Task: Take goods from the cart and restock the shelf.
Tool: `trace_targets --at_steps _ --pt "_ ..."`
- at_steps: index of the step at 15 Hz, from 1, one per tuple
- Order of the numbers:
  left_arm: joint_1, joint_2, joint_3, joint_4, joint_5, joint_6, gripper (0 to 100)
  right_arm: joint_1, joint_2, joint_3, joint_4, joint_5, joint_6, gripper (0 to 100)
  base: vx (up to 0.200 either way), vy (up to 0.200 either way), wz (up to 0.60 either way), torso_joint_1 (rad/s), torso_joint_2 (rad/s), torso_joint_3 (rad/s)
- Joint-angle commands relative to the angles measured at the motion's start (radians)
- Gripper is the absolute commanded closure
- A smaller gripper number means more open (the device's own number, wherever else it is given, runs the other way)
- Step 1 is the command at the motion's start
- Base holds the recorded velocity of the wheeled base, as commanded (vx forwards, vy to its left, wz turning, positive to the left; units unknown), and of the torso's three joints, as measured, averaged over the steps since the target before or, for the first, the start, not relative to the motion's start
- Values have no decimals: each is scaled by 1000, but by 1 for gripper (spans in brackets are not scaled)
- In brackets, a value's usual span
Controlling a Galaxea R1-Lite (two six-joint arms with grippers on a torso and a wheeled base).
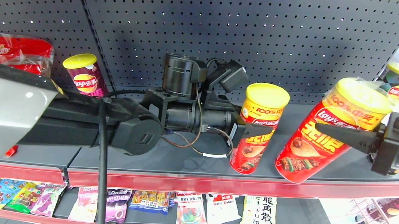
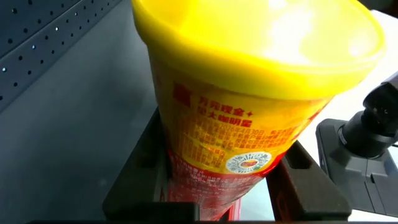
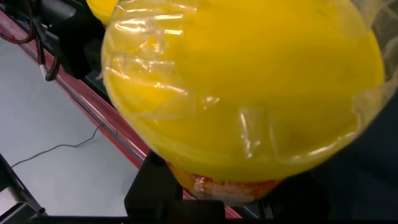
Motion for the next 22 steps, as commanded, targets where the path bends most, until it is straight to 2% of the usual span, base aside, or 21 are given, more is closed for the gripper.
trace_targets --at_steps 1,7,8,14,18,22 --pt "-1 -5 1 0 0 0 100 -8 27 -12 0 0 0 100 0 0 0 0 0 0" --pt "-2 -19 30 -1 -9 -3 100 -8 41 -15 -1 0 0 100 0 0 0 0 0 0" --pt "-2 -18 33 -3 -9 -1 0 -8 42 -15 -1 0 0 100 0 0 0 0 0 0" --pt "4 -27 67 -35 2 -29 0 -10 65 -35 -4 1 0 100 0 0 0 0 0 0" --pt "57 -88 233 -138 23 -23 0 -51 174 -115 -9 7 -5 100 0 0 0 0 0 0" --pt "93 -140 351 -233 32 -21 0 -67 297 -216 -7 12 -23 100 0 0 0 0 0 0"
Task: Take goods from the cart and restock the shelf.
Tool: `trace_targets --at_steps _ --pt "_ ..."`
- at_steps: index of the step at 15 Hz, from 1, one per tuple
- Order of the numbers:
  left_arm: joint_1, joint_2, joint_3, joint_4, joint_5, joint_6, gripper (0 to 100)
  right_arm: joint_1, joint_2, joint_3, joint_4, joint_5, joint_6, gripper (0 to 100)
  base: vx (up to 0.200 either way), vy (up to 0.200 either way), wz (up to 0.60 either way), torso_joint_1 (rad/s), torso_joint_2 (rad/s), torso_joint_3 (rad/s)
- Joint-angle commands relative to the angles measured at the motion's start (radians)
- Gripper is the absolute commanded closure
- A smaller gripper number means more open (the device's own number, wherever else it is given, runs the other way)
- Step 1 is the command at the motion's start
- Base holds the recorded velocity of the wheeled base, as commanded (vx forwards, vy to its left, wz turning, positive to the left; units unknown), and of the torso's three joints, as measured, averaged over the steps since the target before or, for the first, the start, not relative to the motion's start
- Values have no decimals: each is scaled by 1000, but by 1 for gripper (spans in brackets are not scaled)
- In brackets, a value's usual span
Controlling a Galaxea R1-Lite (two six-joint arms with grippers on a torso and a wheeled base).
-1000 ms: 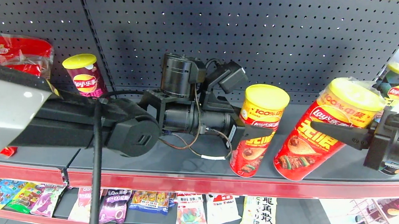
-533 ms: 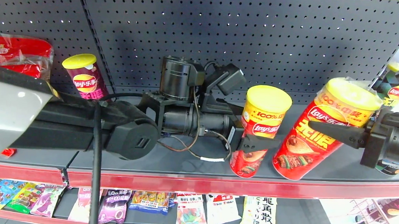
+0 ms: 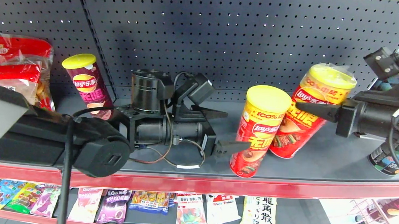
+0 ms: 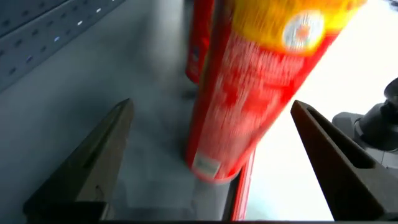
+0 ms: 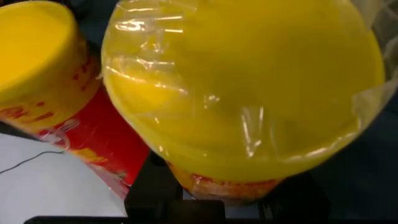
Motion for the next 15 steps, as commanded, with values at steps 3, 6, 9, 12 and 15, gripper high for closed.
trace_targets --at_steps 3,6,9,12,15 --pt "67 -100 126 -18 8 1 0 -1 156 -101 -1 51 -51 100 0 0 0 0 0 0" --pt "82 -155 192 -17 66 1 0 1 227 -185 -1 80 -63 100 0 0 0 0 0 0" --pt "98 -174 218 -17 114 1 0 9 285 -254 0 83 -65 100 0 0 0 0 0 0" --pt "125 -184 221 -20 114 6 0 33 317 -295 2 83 -71 100 0 0 0 0 0 0" --pt "125 -184 223 -20 114 9 0 44 349 -324 3 81 -85 100 0 0 0 0 0 0"
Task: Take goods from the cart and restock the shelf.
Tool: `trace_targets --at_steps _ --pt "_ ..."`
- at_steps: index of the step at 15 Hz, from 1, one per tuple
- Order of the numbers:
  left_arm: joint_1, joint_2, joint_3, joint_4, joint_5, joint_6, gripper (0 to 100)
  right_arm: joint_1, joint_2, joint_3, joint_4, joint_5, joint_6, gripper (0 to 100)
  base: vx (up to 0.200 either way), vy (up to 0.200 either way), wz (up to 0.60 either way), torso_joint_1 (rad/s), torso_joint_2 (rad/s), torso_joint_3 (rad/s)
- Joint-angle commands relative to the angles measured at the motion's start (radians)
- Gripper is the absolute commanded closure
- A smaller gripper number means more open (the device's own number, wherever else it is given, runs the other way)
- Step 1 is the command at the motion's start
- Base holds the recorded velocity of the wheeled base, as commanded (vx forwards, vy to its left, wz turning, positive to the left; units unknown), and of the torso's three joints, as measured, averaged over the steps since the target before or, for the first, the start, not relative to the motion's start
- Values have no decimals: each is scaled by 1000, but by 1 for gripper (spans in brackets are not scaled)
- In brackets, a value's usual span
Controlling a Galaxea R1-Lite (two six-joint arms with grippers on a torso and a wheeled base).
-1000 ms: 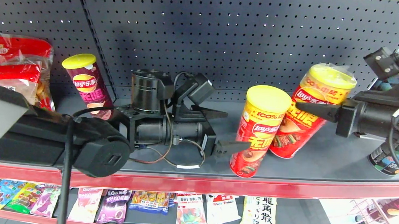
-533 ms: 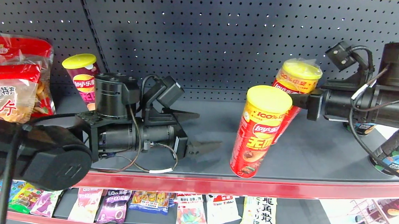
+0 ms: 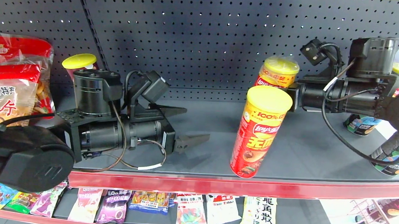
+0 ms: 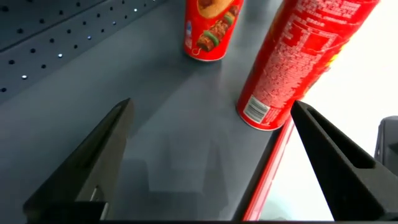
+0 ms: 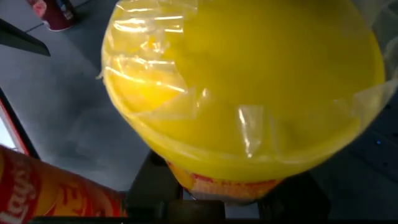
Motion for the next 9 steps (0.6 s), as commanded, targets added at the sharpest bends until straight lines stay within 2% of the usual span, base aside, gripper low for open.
trace_targets --at_steps 1,9 --pt "0 -2 1 1 0 0 0 5 31 -20 -1 0 -12 100 0 0 0 0 0 0" --pt "2 1 0 1 1 -3 0 26 14 -18 4 0 -23 100 0 0 0 0 0 0"
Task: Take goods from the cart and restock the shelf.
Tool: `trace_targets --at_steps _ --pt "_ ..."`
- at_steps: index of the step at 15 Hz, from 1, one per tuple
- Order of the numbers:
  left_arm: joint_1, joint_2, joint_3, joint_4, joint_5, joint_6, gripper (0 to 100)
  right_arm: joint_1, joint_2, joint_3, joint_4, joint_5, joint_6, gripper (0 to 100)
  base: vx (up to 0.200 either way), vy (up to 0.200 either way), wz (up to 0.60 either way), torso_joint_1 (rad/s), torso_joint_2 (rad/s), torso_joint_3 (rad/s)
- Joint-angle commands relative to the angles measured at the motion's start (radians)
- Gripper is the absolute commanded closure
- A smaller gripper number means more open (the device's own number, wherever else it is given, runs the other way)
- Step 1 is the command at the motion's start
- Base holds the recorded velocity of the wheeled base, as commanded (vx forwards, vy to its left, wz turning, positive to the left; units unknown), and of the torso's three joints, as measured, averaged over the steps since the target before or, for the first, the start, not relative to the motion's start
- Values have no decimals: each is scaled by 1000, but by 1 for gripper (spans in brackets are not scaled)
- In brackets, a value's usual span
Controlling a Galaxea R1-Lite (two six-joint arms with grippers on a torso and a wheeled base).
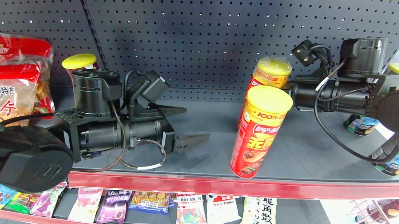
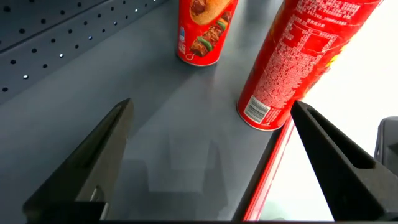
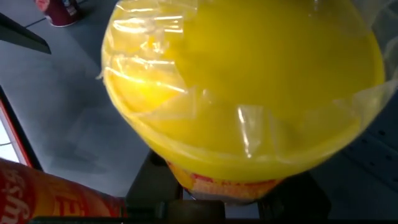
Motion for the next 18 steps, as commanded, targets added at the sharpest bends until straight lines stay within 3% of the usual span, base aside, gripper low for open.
trace_targets --at_steps 1,6,7,13,18 --pt "1 4 -2 0 -1 0 0 6 -12 6 1 1 0 100 0 0 0 0 0 0" --pt "1 6 -2 0 1 0 0 31 -9 35 -1 -1 0 100 0 0 0 0 0 0" --pt "1 4 -2 0 1 0 0 34 -8 38 -2 -3 0 0 0 0 0 0 0 0" --pt "1 9 -5 0 1 0 0 28 -46 63 -1 -9 7 0 0 0 0 0 0 0" --pt "1 39 -20 1 1 1 0 -74 -153 171 -2 -24 7 0 0 0 0 0 0 0"
